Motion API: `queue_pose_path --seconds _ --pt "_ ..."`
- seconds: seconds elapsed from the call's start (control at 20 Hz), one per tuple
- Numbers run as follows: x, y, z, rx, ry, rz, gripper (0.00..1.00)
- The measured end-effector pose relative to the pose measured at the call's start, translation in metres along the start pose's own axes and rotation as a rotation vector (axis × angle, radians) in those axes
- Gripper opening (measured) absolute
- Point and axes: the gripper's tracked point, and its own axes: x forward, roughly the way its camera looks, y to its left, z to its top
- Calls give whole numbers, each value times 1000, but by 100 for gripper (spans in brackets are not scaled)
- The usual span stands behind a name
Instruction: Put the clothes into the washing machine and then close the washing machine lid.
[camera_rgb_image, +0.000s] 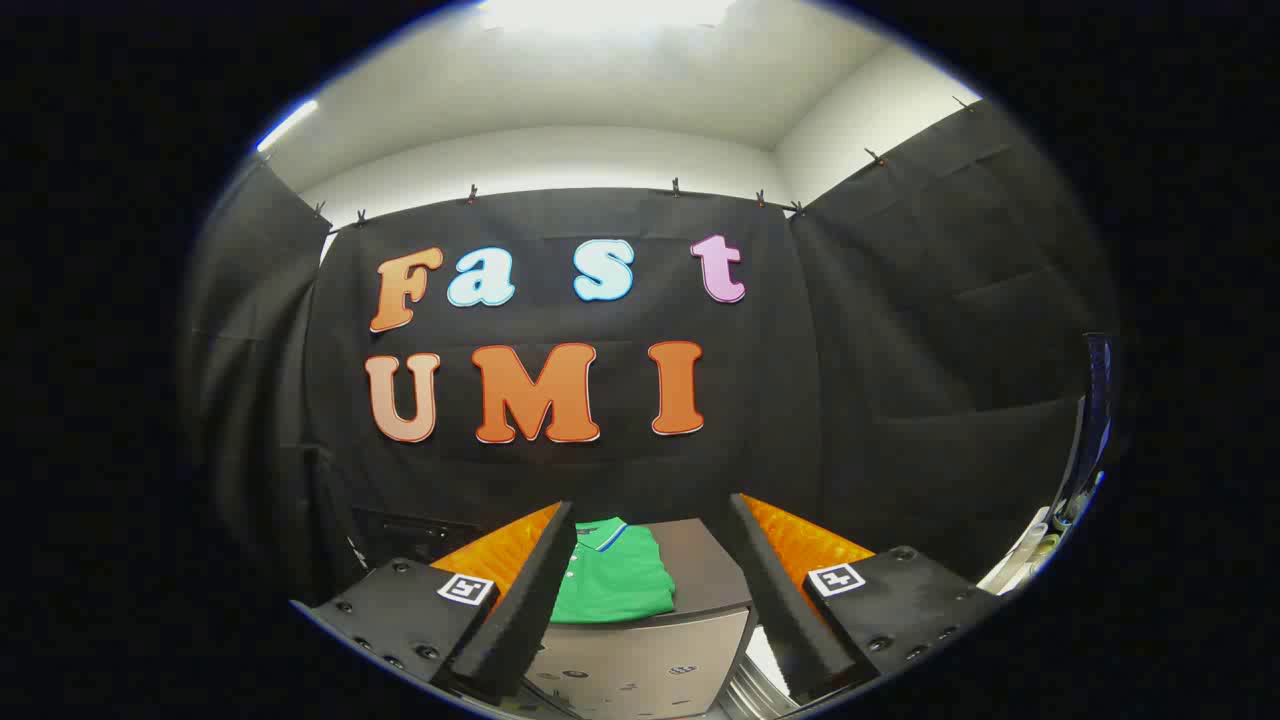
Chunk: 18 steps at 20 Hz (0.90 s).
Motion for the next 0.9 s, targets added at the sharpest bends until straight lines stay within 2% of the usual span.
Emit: queue_pose_path --seconds 0.15,0.4,0.75,0.9 --pt "-1 7 8 3 -20 18 98" --pt "-6 7 8 -67 -14 13 98" --pt "0 13 -1 -7 5 7 98" --pt "4 5 10 1 -30 -34 98"
